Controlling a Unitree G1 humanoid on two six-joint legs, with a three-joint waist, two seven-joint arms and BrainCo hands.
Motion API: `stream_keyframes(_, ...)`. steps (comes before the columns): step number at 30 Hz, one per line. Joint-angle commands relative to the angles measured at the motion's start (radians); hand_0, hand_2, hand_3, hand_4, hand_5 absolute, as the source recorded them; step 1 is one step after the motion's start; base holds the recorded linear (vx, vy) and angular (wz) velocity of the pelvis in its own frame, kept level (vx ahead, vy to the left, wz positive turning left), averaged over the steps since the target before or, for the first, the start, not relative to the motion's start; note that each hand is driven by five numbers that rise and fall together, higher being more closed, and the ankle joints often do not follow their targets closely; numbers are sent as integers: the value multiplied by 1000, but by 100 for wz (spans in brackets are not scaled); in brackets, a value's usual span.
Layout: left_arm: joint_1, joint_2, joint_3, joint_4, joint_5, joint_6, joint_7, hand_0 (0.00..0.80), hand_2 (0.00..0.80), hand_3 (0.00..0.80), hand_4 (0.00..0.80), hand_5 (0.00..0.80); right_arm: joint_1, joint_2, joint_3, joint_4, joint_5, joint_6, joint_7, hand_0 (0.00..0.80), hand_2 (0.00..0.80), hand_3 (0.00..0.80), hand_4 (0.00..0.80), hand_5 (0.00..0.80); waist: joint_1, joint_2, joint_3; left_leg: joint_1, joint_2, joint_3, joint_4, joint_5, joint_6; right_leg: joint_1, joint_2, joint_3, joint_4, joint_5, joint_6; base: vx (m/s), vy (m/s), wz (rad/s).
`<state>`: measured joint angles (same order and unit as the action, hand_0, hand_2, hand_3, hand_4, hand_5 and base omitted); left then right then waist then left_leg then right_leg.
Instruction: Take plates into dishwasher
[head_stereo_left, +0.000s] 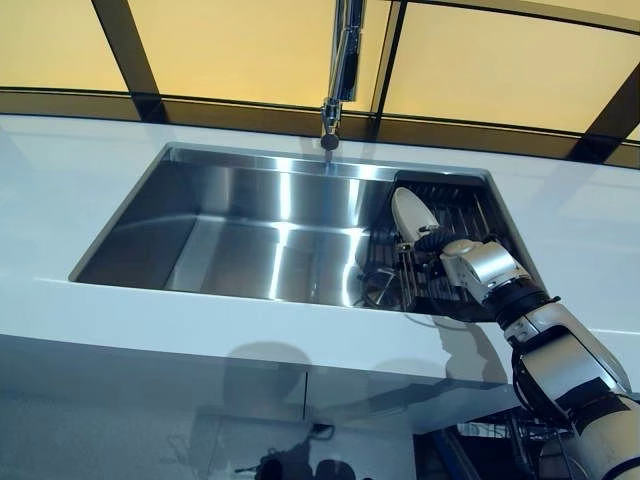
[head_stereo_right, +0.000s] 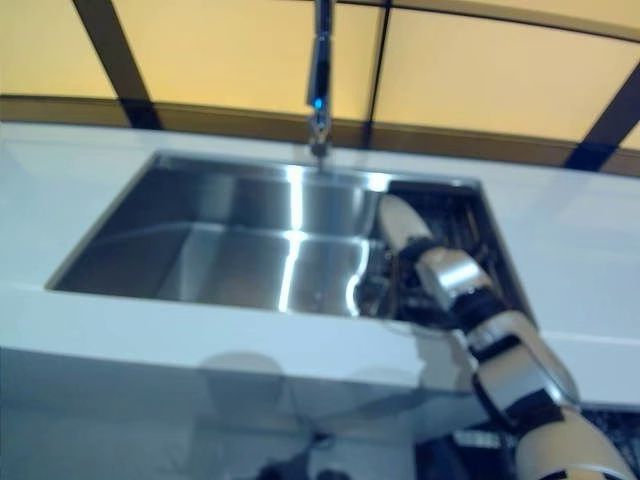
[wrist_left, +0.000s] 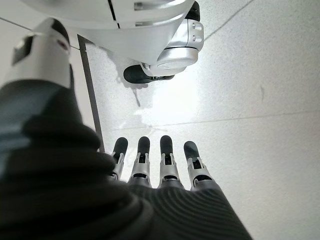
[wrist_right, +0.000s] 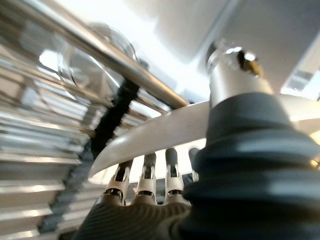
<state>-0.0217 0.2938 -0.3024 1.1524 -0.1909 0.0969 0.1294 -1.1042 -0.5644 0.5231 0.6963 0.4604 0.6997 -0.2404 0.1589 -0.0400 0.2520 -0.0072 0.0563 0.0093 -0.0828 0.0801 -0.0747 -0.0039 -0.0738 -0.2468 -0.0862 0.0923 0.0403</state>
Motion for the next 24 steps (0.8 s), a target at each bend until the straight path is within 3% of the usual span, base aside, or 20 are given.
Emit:
stream_keyframes(1,-46,13,-72,24,-25,-13,20,0,0,0,0,0,-180,-59,49,36,-72,-63,-30,800,800,800,800,800,33,-48,21,-7,-35,3,-4,-23,21,23,-60,5,22,-2,61,-14,-6,13)
stream_keyframes(24,-25,26,-93,4,27,6,20,0,0,0,0,0,-306,-135,131,99,-167,-79,-16,800,800,800,800,800,38,-54,-31,33,-30,8,-4,-32,16,67,-58,-4,13,-11,63,6,0,1)
